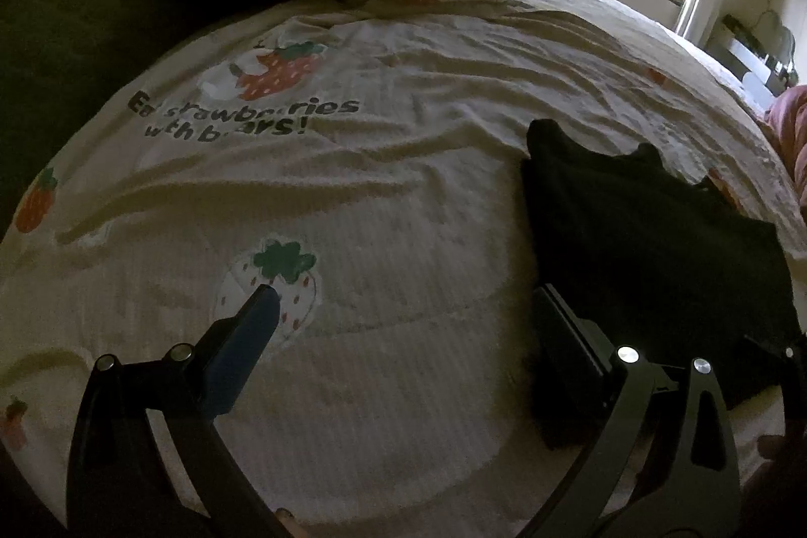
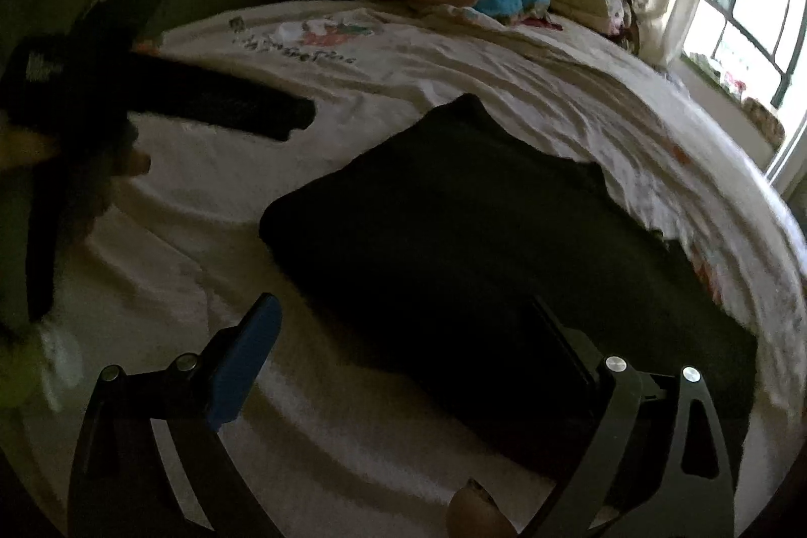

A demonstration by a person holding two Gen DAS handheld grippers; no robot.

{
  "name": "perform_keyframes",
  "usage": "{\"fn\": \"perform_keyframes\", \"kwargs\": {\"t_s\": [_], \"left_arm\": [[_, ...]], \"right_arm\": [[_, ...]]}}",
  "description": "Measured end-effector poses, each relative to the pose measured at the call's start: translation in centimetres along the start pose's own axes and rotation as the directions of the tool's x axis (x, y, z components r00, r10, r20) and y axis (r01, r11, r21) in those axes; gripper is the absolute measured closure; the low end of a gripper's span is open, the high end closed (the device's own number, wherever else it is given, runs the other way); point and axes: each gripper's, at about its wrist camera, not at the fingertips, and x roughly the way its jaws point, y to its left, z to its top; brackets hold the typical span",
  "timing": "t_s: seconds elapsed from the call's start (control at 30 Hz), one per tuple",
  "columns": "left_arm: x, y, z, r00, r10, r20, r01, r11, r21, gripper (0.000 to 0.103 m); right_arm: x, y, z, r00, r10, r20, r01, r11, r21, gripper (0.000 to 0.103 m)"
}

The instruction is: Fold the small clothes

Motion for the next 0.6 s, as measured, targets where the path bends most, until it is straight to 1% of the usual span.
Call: {"fn": "perform_keyframes", "kwargs": {"t_s": [0.07,0.17,0.27,0.6], "left_arm": [[0.4,0.1,0.3,1.0,0.002,-0.004,-0.002,1.0,-0.001,0.01],[0.8,0.2,0.6,1.0,0.007,-0.008,-0.007,1.0,0.003,0.01],[1.5,0.2,0.8,1.0,0.013,-0.019,-0.012,1.0,0.012,0.01],[2.9,-0.2,1.7,0.999,0.017,-0.04,-0.016,1.0,0.018,0.01]], "right_arm": [[0.9,0.5,0.0,1.0,-0.026,-0.016,0.026,0.999,-0.028,0.008],[2.3,0.9,0.0,0.998,-0.045,-0.043,0.043,0.998,-0.049,0.008],[3.4,1.1,0.1,0.996,-0.079,-0.05,0.076,0.995,-0.072,0.008],[5.8,1.1,1.1,0.988,-0.147,-0.05,0.142,0.985,-0.099,0.007]]}}
